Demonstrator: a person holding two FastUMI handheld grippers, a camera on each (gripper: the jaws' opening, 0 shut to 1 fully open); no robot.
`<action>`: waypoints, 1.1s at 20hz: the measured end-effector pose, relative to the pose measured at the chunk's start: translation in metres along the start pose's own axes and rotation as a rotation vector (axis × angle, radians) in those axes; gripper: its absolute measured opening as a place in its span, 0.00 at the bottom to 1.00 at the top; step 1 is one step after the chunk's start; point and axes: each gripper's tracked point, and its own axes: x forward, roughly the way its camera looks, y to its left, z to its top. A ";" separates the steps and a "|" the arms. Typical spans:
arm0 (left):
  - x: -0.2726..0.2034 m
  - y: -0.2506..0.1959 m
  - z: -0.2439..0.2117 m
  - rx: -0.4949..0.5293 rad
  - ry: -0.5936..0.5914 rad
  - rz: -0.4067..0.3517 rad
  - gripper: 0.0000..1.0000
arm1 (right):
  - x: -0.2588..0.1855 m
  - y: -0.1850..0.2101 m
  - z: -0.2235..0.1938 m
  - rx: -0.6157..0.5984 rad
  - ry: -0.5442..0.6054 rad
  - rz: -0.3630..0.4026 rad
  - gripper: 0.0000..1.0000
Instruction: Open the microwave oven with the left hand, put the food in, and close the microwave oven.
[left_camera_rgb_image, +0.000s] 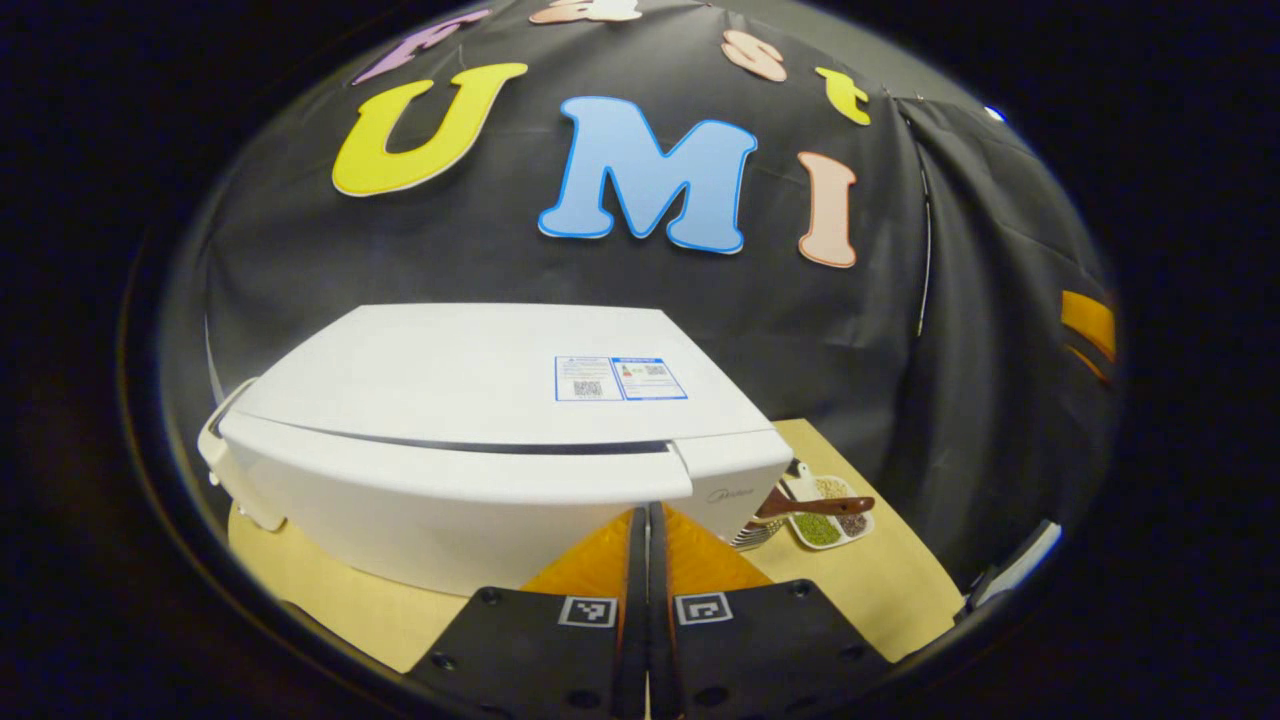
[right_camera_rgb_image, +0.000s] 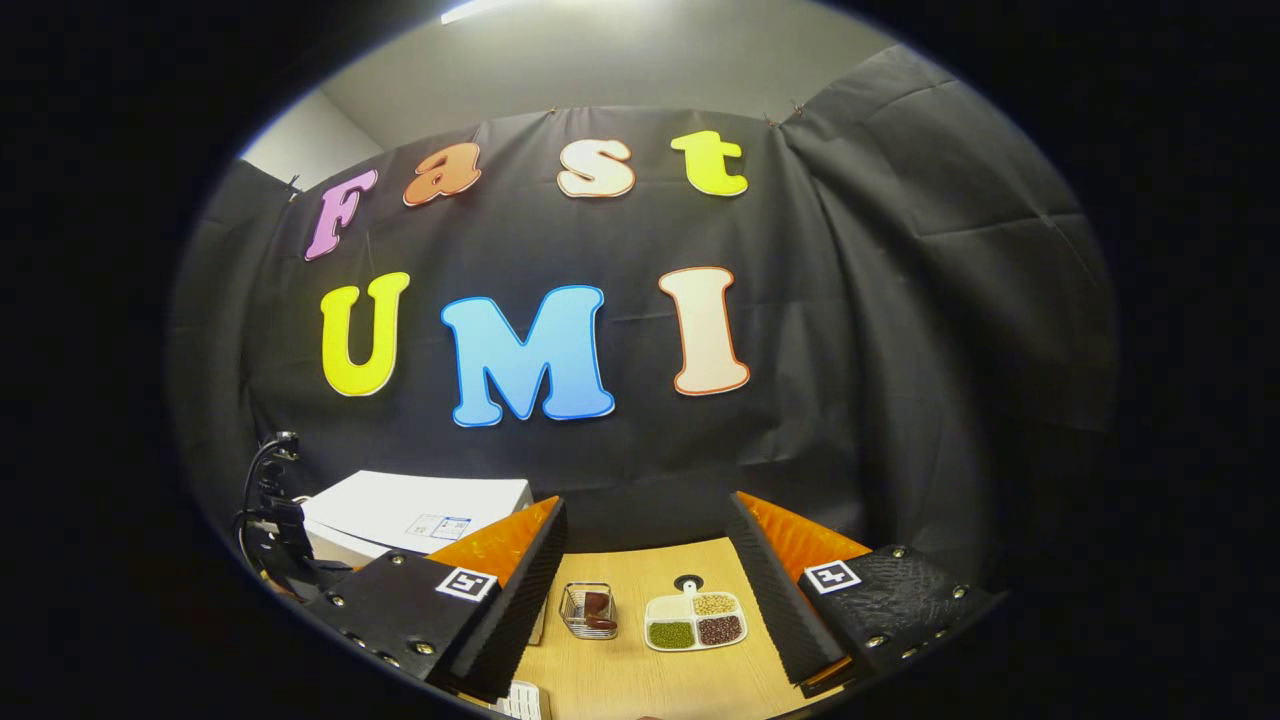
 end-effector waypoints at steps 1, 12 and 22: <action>0.002 0.000 0.002 -0.005 -0.009 -0.001 0.07 | 0.000 0.001 0.001 -0.003 0.000 0.004 0.96; -0.002 -0.006 0.016 -0.003 -0.048 0.011 0.08 | -0.001 0.020 0.002 -0.047 0.006 0.079 0.96; -0.272 0.045 0.217 0.038 -0.554 0.110 0.45 | -0.073 0.097 0.082 -0.016 -0.060 0.078 0.96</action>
